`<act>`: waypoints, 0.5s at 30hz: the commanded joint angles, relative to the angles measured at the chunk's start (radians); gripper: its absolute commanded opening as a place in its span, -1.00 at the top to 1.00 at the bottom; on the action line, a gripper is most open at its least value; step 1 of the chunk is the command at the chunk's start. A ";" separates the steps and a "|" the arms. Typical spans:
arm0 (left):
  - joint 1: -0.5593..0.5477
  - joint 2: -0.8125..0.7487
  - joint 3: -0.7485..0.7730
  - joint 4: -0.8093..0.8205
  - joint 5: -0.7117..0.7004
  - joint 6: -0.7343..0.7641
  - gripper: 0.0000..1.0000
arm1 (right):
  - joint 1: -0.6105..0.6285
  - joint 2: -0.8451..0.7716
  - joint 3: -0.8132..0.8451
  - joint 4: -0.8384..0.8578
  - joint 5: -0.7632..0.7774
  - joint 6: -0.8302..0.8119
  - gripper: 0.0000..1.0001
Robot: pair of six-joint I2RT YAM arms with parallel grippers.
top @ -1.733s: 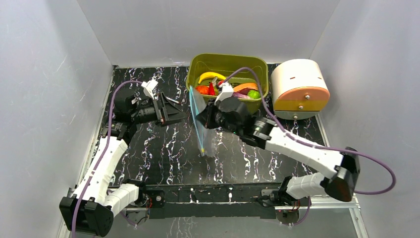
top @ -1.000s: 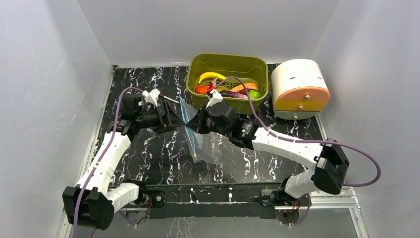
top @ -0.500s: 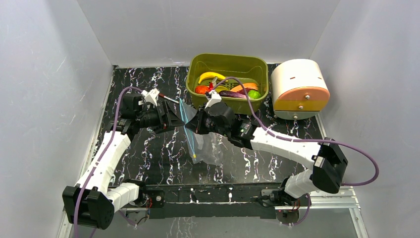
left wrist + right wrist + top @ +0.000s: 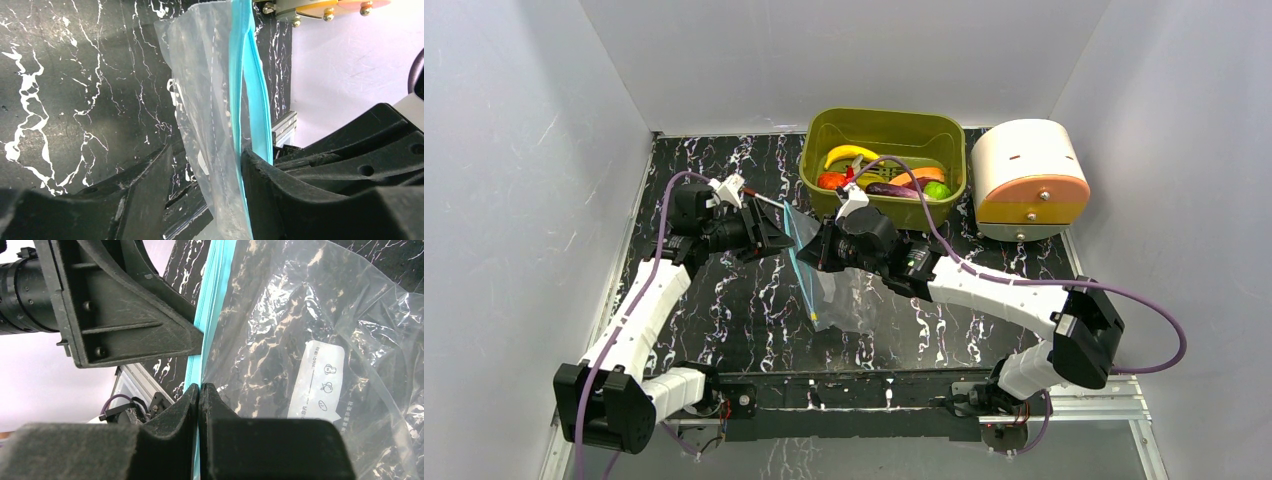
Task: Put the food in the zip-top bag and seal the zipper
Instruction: Open the zipper of the food storage bag.
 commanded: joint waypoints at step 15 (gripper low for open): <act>-0.004 0.019 -0.054 0.037 0.040 -0.062 0.10 | 0.010 0.036 0.051 0.075 -0.009 -0.008 1.00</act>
